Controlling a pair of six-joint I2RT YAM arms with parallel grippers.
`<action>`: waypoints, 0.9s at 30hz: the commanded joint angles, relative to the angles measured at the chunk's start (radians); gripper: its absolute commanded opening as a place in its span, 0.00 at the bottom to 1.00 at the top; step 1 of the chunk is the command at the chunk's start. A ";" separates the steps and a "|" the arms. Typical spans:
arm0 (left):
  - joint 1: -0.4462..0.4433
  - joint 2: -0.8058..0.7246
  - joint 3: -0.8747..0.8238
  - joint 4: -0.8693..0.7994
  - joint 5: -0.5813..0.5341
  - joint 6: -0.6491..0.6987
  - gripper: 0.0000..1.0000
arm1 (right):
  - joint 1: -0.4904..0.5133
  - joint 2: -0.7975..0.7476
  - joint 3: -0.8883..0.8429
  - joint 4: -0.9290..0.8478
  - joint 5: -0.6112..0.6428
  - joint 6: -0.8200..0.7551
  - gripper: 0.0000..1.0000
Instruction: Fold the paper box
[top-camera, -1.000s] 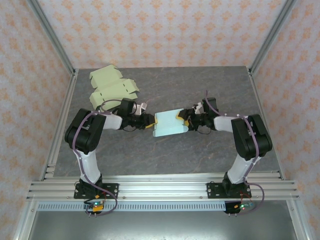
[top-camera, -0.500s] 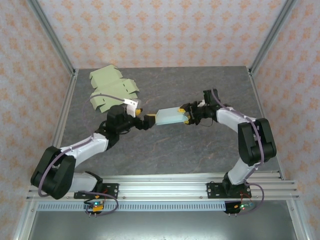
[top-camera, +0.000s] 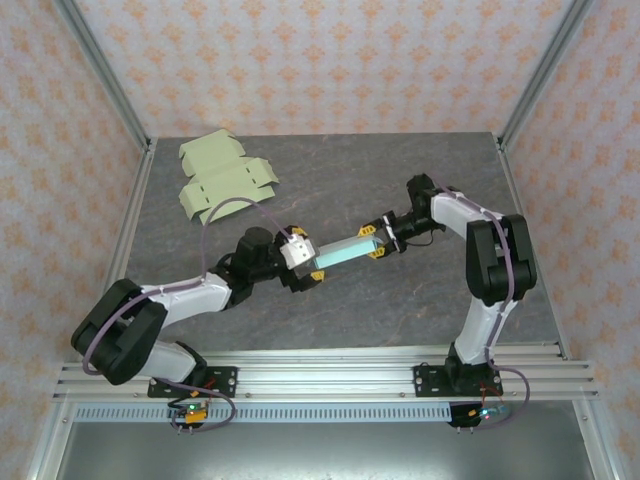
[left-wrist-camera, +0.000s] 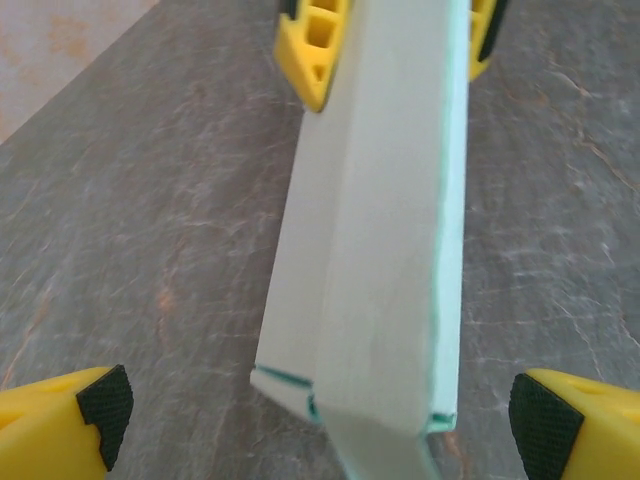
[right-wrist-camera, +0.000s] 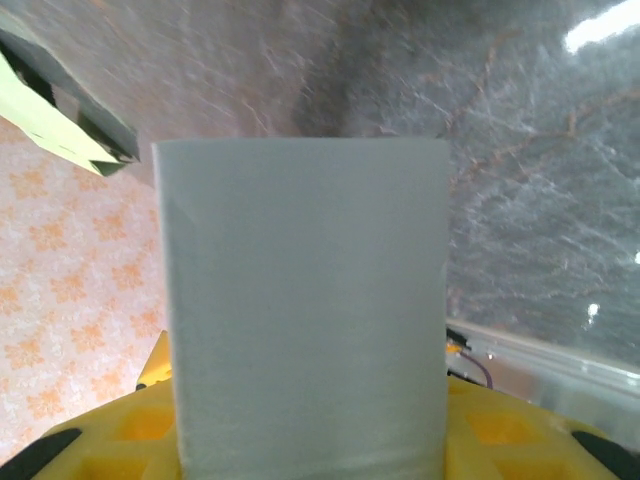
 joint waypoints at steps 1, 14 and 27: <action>-0.038 0.038 0.022 -0.005 -0.040 0.124 0.98 | 0.001 0.016 -0.012 -0.111 -0.026 0.016 0.42; -0.092 0.134 0.140 -0.080 -0.157 0.079 0.57 | -0.001 0.011 -0.075 0.047 -0.004 0.124 0.56; -0.055 0.163 0.225 -0.244 -0.041 -0.026 0.57 | -0.126 -0.293 -0.226 0.306 0.239 0.023 0.80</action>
